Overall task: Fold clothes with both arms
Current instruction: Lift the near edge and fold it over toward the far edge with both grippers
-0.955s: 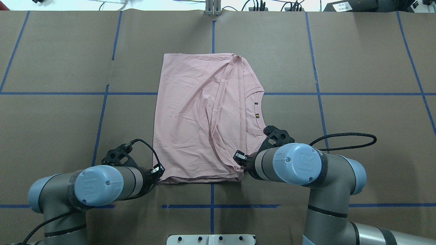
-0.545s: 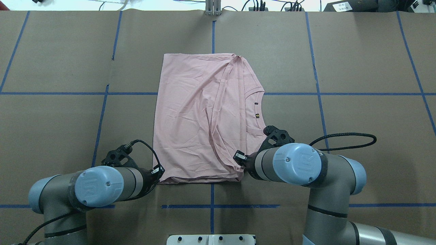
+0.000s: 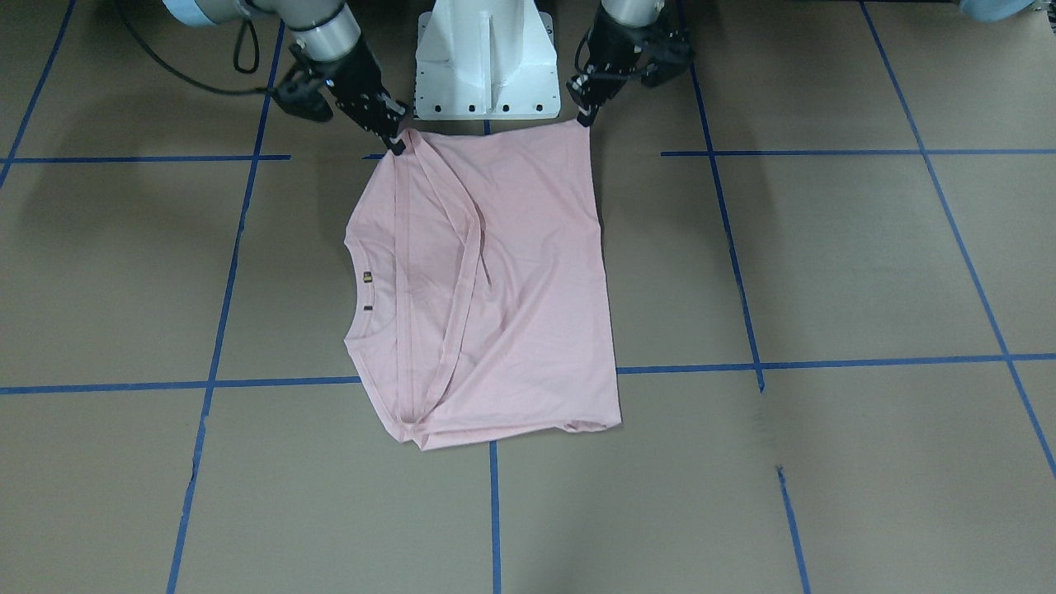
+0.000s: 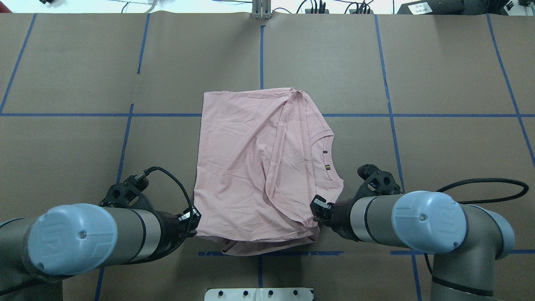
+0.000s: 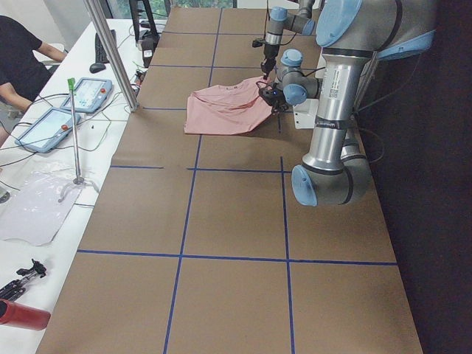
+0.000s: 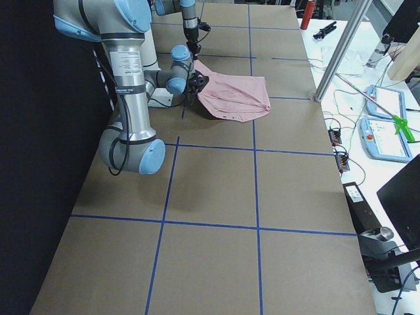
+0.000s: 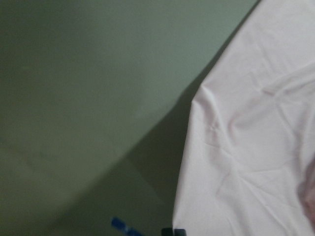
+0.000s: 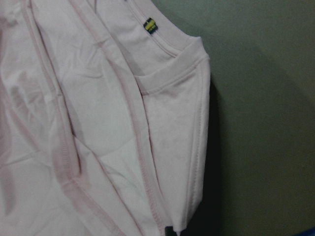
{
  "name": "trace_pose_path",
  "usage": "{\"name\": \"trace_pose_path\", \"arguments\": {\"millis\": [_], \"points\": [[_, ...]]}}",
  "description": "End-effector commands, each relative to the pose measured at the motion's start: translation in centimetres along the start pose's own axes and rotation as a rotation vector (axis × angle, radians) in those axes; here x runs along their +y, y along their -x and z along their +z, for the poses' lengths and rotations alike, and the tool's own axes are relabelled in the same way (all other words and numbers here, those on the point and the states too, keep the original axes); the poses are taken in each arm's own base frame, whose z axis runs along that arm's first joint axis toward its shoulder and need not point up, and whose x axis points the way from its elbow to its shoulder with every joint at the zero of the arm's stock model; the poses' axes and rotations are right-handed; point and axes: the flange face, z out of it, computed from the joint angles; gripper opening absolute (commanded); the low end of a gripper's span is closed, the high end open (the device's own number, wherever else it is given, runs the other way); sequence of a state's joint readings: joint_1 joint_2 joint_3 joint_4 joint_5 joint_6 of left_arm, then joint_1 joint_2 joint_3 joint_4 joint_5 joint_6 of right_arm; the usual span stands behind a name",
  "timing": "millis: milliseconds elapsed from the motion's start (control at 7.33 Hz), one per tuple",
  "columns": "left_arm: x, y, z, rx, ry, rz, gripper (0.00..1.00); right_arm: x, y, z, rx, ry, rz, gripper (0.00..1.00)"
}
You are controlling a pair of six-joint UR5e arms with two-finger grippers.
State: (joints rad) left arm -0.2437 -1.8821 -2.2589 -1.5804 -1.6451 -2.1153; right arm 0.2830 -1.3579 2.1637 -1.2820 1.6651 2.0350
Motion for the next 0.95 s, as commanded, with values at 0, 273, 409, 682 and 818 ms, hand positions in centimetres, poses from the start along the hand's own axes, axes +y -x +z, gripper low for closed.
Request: {"name": "trace_pose_path", "arguments": {"millis": [0, 273, 409, 682, 818], "points": [[-2.6, -4.9, -2.6, 0.038, -0.069, 0.027, 0.0, -5.2, 2.9, -2.1, -0.062, -0.075, 0.047, 0.0], [-9.9, -10.0, -0.9, 0.031, -0.212, 0.113, 0.0, -12.1, 10.7, -0.2, -0.077, -0.115, 0.081, 0.0], [-13.3, -11.6, -0.2, 0.05, -0.255, 0.148, 0.0, -15.0, 12.4, 0.6, -0.069, -0.152, 0.11, 0.0], [-15.7, -12.3, 1.9, 0.061, -0.28, 0.14, 0.0, -18.0, 14.7, 2.1, -0.05, -0.184, 0.137, 0.0], [-16.2, -12.6, 1.5, 0.065, -0.288, 0.144, 0.0, -19.3, 14.8, 1.6, -0.039, -0.158, 0.151, 0.0]]}}
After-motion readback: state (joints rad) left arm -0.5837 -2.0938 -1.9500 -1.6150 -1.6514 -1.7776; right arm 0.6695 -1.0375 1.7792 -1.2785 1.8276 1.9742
